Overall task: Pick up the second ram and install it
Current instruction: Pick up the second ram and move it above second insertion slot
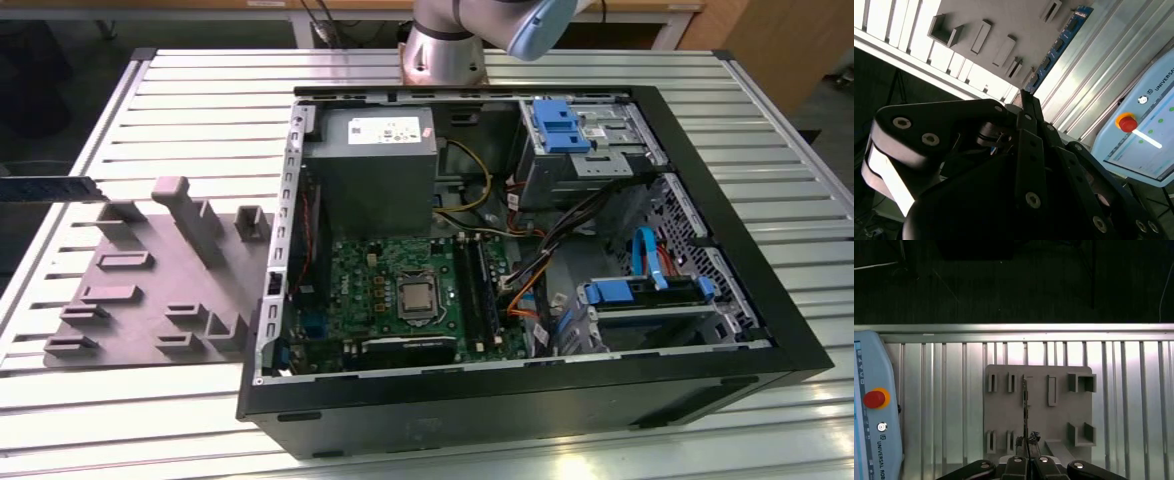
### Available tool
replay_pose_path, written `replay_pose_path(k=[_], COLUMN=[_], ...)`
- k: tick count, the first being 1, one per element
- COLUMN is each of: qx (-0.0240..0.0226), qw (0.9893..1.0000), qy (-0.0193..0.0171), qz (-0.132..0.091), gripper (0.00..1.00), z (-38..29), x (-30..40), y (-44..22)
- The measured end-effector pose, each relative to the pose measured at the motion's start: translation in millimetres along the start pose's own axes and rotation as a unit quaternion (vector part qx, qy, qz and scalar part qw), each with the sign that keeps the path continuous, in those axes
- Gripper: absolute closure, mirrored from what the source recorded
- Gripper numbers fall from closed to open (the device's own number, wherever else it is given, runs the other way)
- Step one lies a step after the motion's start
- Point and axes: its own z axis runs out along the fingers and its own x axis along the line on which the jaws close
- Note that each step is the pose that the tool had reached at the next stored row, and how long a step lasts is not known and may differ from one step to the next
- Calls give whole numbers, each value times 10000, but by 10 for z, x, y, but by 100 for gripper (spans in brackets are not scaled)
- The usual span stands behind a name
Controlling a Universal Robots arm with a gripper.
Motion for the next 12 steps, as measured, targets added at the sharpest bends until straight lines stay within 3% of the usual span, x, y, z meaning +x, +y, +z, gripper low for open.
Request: replay_pose_path(k=[4,12], qx=[0,0], qw=[10000,10000], qy=[-6,-8], qz=[0,0], gripper=[89,89], z=[-45,-46], x=[-2,-2], y=[2,0])
